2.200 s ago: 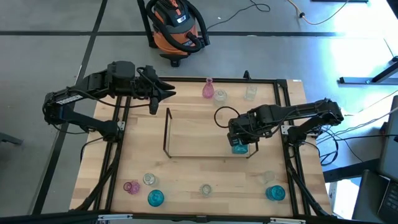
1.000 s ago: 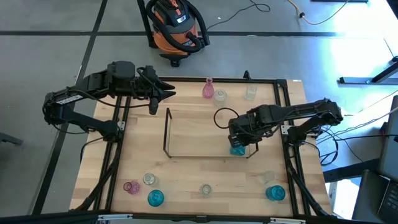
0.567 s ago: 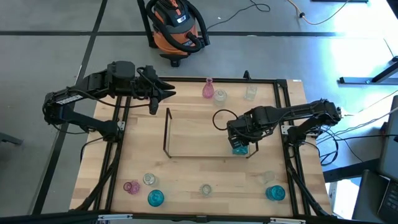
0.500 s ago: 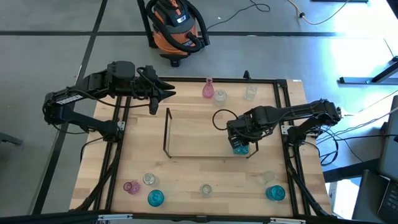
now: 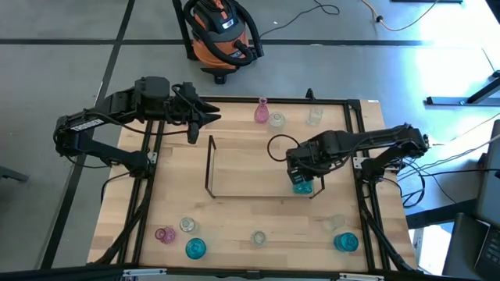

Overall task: Sort vases onto shelf
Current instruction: Put the blue vase on the shelf, then put the transparent vase on the shelf

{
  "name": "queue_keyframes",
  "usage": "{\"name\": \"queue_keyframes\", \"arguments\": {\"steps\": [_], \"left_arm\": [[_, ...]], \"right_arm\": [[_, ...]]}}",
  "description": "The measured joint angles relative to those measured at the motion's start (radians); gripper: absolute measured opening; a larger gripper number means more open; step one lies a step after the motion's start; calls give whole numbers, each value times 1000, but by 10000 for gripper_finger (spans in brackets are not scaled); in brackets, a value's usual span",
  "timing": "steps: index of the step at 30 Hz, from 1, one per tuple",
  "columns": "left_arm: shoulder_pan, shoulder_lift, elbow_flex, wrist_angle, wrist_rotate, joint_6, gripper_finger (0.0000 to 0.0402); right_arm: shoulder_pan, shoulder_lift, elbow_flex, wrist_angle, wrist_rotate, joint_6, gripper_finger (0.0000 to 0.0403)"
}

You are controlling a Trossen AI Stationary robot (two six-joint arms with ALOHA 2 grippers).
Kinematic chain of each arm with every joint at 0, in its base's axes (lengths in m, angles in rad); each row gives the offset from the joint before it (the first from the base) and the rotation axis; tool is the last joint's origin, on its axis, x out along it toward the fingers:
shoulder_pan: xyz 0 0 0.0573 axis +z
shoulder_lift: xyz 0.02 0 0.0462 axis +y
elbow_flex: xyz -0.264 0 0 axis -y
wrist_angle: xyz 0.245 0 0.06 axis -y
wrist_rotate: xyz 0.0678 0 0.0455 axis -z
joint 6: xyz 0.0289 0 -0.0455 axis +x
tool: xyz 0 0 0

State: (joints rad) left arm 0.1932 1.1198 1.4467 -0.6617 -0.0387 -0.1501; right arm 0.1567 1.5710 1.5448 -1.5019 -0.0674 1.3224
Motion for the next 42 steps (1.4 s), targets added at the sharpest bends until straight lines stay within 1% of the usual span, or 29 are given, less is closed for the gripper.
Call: {"name": "queue_keyframes", "arguments": {"steps": [2, 5, 8, 11, 14, 17, 22, 23, 25, 26, 28, 31, 37, 40, 42], "left_arm": [[0, 0, 0, 0, 0, 0, 105], [0, 0, 0, 0, 0, 0, 105], [0, 0, 0, 0, 0, 0, 105], [0, 0, 0, -1, 0, 0, 105], [0, 0, 0, -2, 0, 0, 105], [0, 0, 0, -2, 8, 3, 105], [-1, 0, 0, -3, 34, 28, 105], [-1, 0, 0, -3, 34, 40, 105], [-1, 0, 0, -2, 34, 55, 105], [0, 0, 0, -2, 34, 56, 105], [0, 4, 0, -2, 34, 56, 105], [0, 8, 0, -6, 45, 56, 105], [-1, 7, 0, -5, 86, 40, 105], [0, 7, 0, -5, 86, 27, 105], [0, 7, 0, -5, 86, 26, 105]], "right_arm": [[0, -1, 37, -33, 11, 0, 105], [10, -1, 93, -71, -7, 0, 105], [73, -7, 144, -70, -30, 30, 105], [185, -10, 169, -69, -62, 111, 105], [326, -11, 170, -68, -81, 253, 105], [479, -14, 170, -70, -82, 449, 105], [739, -14, 159, -66, -42, 866, 106], [773, -15, 148, -65, -61, 899, 107], [817, -15, 112, -36, -168, 926, 110], [827, -15, 88, -23, -190, 937, 113], [826, -14, 45, 20, -183, 940, 122], [814, -24, -17, 27, -138, 938, 147], [734, -65, -119, 35, -56, 925, 194], [703, -89, -172, 40, -42, 923, 204], [693, -110, -216, 85, -38, 920, 204]]}}
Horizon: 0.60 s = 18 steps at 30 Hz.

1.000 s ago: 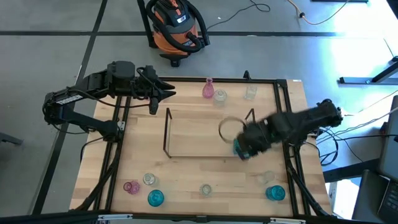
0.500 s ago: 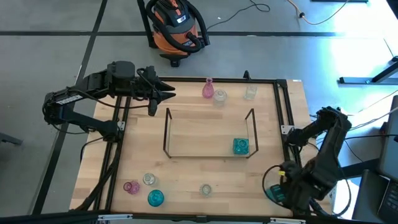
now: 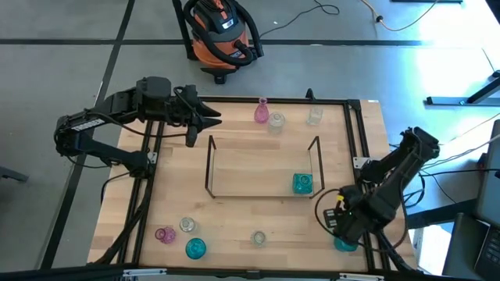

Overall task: Sort vases onto shelf
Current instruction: Put the transparent vase on the shelf

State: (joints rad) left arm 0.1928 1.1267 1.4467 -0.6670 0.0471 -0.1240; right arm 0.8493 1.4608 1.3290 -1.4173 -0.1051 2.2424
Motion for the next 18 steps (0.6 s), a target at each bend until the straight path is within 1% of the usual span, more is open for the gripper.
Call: {"name": "queue_keyframes", "arguments": {"steps": [5, 8, 11, 15, 16, 18], "left_arm": [[0, 0, 0, -3, -1, -4, 105], [1, 0, 0, -3, -9, -4, 105], [2, 0, 0, -3, -14, -1, 105], [2, 0, 0, -3, -36, 1, 105], [2, 0, 0, -3, -37, 2, 105], [2, 1, 0, -1, -42, 3, 105]], "right_arm": [[-15, -32, -123, 153, -12, -7, 190], [-21, -32, -179, 208, -41, -12, 172], [-21, -32, -198, 244, -44, -39, 130], [-21, -51, -192, 254, -43, -59, 31], [-21, -62, -184, 254, -41, -70, 16], [-24, -88, -156, 232, -41, -77, 14]]}}
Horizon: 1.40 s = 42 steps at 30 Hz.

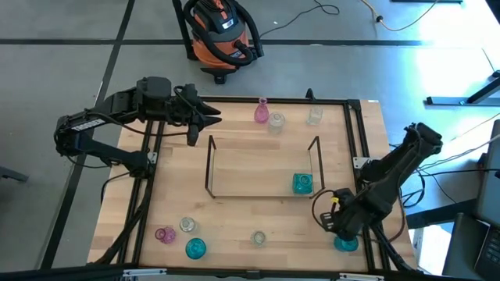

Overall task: Sort vases onto shelf
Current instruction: Put the transparent vase on the shelf

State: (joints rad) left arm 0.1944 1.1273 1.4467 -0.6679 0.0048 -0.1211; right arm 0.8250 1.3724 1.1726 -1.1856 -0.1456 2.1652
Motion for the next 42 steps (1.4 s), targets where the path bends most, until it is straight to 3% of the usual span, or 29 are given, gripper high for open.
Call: {"name": "queue_keyframes", "arguments": {"steps": [4, 10, 19, 24, 29, 36, 42], "left_arm": [[0, 15, 0, 12, -1, 0, 105], [0, 54, 0, 21, 14, 0, 105], [0, 78, 0, 26, 16, -7, 105], [-1, 76, 0, 25, 16, -7, 105], [-1, 67, 0, 3, 16, -11, 105], [-1, 59, 0, -43, 16, -33, 105], [-1, 51, 0, -56, 16, -33, 105]], "right_arm": [[-50, -42, 123, -63, 4, -104, 4], [-232, -9, 408, -141, 28, -465, 2], [-584, 297, 804, -349, 23, -1077, 1], [-681, 487, 998, -388, 6, -1345, 1], [-688, 558, 995, -389, -28, -1440, 0], [-706, 548, 950, -387, 29, -1441, 0], [-716, 548, 854, -387, 2, -1442, 0]]}}
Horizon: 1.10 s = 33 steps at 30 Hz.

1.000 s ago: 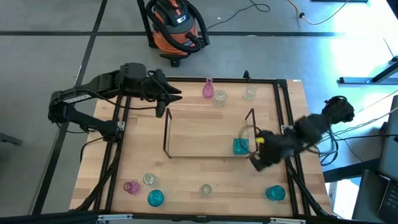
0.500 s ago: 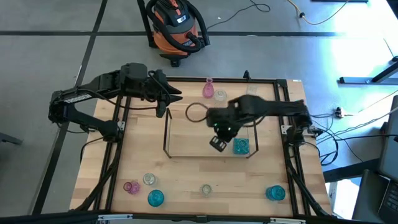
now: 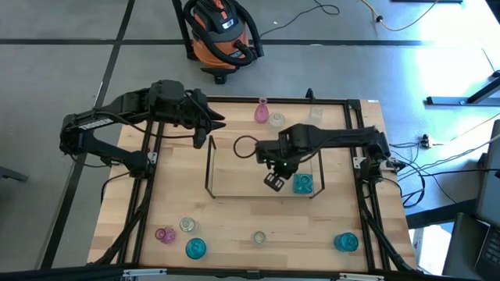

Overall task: Sort vases onto shelf
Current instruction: Put the transparent vase on the shelf

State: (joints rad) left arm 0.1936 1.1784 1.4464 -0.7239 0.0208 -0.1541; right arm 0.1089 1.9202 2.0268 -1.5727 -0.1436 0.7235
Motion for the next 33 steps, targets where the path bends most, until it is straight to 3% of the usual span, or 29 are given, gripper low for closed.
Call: {"name": "queue_keyframes", "arguments": {"steps": [24, 33], "left_arm": [[0, -22, 0, -5, 0, 7, 105], [0, -22, 0, -5, 0, 8, 105]], "right_arm": [[-19, 0, -27, 2, -12, -61, 3], [-19, 7, -27, 3, -6, -71, 67]]}}
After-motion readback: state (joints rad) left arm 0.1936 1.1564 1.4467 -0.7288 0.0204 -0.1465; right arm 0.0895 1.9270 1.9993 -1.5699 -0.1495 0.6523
